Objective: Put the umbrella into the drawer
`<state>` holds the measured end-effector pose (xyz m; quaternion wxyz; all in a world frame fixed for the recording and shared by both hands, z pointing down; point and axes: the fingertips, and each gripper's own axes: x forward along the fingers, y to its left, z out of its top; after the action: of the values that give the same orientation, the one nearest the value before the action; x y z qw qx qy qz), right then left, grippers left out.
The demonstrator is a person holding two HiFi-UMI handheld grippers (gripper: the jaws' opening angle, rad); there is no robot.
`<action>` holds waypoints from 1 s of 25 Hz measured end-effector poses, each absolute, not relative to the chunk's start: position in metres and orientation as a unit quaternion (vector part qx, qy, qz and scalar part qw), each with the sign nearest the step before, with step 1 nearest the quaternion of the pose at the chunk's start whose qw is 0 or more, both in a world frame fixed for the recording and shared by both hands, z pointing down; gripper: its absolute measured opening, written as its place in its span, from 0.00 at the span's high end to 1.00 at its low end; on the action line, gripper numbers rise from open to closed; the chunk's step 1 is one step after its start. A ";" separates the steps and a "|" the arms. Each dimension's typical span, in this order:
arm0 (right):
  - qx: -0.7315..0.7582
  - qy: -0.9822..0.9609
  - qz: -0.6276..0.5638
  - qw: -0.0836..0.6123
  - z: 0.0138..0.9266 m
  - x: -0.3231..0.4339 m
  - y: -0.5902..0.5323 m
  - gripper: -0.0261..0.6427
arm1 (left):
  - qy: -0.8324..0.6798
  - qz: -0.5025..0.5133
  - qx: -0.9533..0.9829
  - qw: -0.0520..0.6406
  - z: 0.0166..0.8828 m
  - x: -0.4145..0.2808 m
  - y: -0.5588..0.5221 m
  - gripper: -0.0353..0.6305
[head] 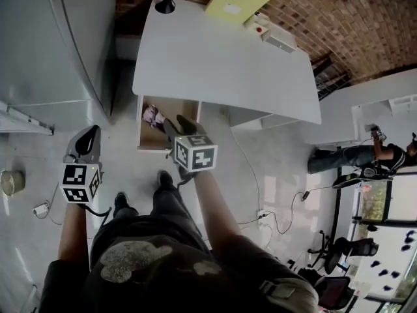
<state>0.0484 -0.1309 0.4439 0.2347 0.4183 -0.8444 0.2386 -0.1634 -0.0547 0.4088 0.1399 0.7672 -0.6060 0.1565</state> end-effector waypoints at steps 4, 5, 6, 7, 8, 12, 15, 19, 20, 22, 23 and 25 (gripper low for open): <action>0.447 -0.835 0.242 0.211 0.428 0.040 -0.118 0.81 | -0.586 0.152 0.785 0.133 0.400 -0.167 -0.038 0.93; 0.453 -0.832 0.243 0.210 0.425 0.038 -0.115 0.81 | -0.581 0.153 0.788 0.132 0.398 -0.170 -0.034 0.93; 0.460 -0.828 0.243 0.209 0.422 0.036 -0.111 0.84 | -0.576 0.154 0.792 0.131 0.396 -0.174 -0.029 0.93; 0.466 -0.826 0.242 0.207 0.419 0.034 -0.107 0.88 | -0.571 0.155 0.796 0.130 0.395 -0.177 -0.024 0.93; 0.471 -0.824 0.240 0.204 0.415 0.031 -0.102 0.91 | -0.565 0.157 0.800 0.127 0.393 -0.181 -0.019 0.93; 0.483 -0.824 0.228 0.191 0.403 0.025 -0.077 0.95 | -0.549 0.157 0.813 0.113 0.388 -0.191 -0.002 0.93; 0.492 -0.819 0.226 0.192 0.402 0.024 -0.054 0.95 | -0.540 0.155 0.820 0.111 0.385 -0.195 0.013 0.93; 0.498 -0.813 0.227 0.199 0.405 0.020 -0.028 0.95 | -0.530 0.155 0.826 0.114 0.387 -0.200 0.030 0.93; 0.500 -0.811 0.228 0.200 0.405 0.020 -0.023 0.95 | -0.528 0.155 0.827 0.115 0.388 -0.201 0.033 0.93; 0.503 -0.809 0.228 0.201 0.403 0.020 -0.016 0.95 | -0.525 0.155 0.829 0.118 0.390 -0.205 0.037 0.93; 0.506 -0.808 0.226 0.202 0.401 0.022 -0.014 0.95 | -0.524 0.154 0.829 0.119 0.390 -0.206 0.038 0.93; 0.511 -0.806 0.224 0.200 0.396 0.027 -0.011 0.95 | -0.522 0.151 0.831 0.119 0.389 -0.205 0.037 0.93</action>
<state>0.0272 -0.0109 0.3963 0.2004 0.5105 -0.8057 0.2238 -0.2046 0.0373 0.3893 0.1185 0.8311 -0.5218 0.1514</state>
